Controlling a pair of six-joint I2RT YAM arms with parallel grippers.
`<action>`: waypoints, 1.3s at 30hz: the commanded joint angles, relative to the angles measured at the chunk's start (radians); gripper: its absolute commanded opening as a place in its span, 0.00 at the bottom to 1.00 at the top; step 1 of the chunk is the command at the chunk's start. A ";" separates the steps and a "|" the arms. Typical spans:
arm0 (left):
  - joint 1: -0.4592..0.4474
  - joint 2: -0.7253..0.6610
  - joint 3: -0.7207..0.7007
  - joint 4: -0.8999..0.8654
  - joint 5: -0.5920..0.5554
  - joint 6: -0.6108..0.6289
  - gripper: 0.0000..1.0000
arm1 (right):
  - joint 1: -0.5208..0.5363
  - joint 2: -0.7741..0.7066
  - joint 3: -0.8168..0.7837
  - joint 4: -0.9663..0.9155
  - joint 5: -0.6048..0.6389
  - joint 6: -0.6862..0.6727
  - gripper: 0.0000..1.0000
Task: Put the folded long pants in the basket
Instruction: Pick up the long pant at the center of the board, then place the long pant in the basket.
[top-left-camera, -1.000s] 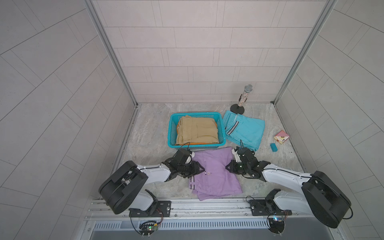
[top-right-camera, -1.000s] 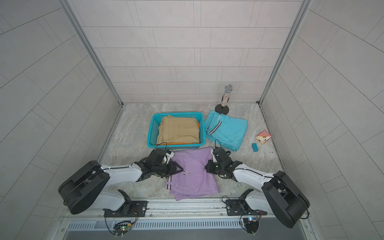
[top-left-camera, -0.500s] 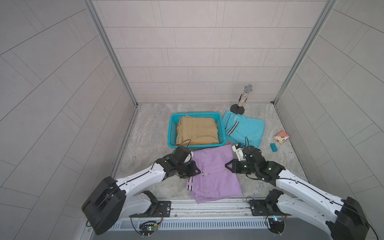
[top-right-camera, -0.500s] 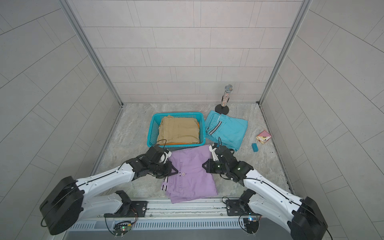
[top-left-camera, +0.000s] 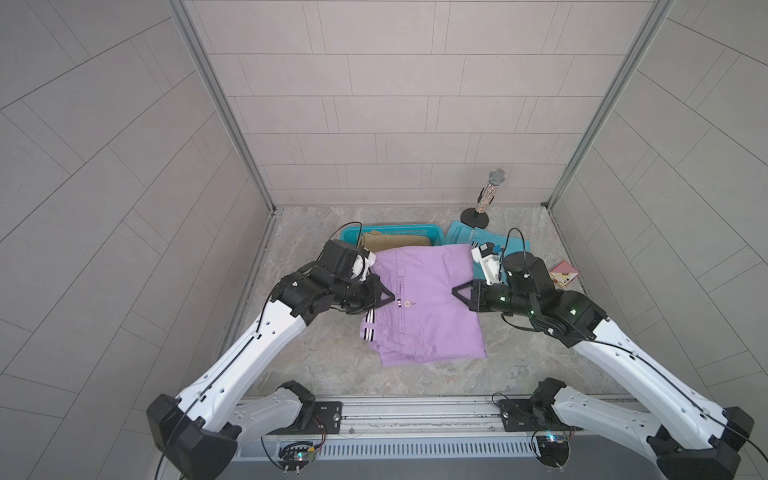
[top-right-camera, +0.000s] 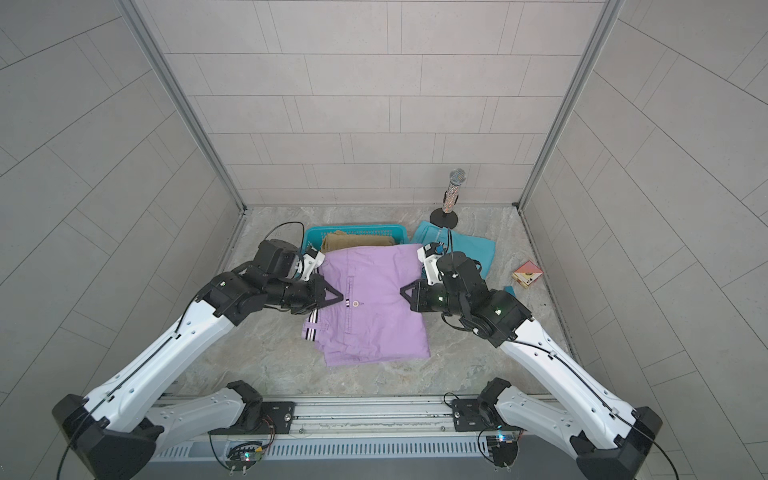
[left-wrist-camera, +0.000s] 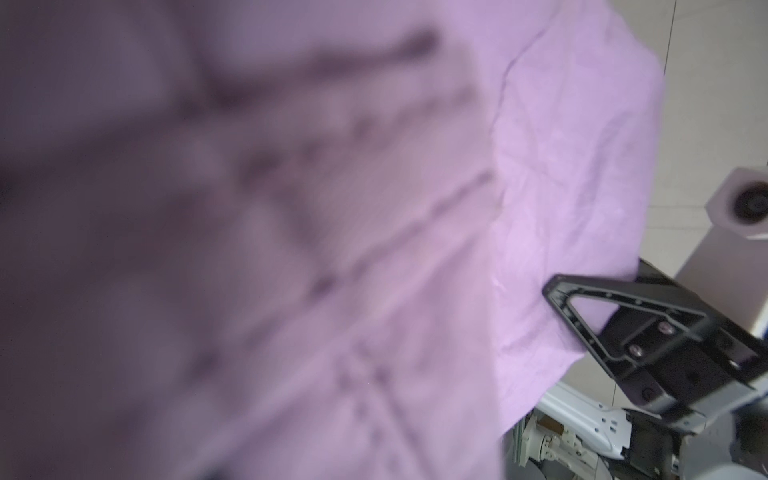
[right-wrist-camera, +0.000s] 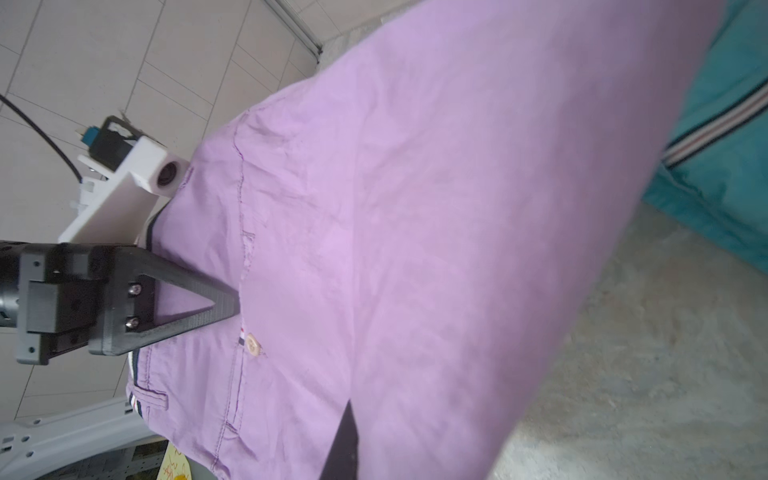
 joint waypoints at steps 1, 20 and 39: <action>0.102 0.107 0.157 -0.189 -0.039 0.151 0.00 | -0.033 0.109 0.102 -0.014 0.053 -0.058 0.00; 0.227 0.815 0.761 -0.366 -0.228 0.360 0.00 | -0.104 0.810 0.492 0.110 0.107 -0.191 0.00; 0.290 0.909 0.623 -0.066 -0.222 0.406 0.00 | -0.123 0.953 0.485 0.196 0.230 -0.341 0.00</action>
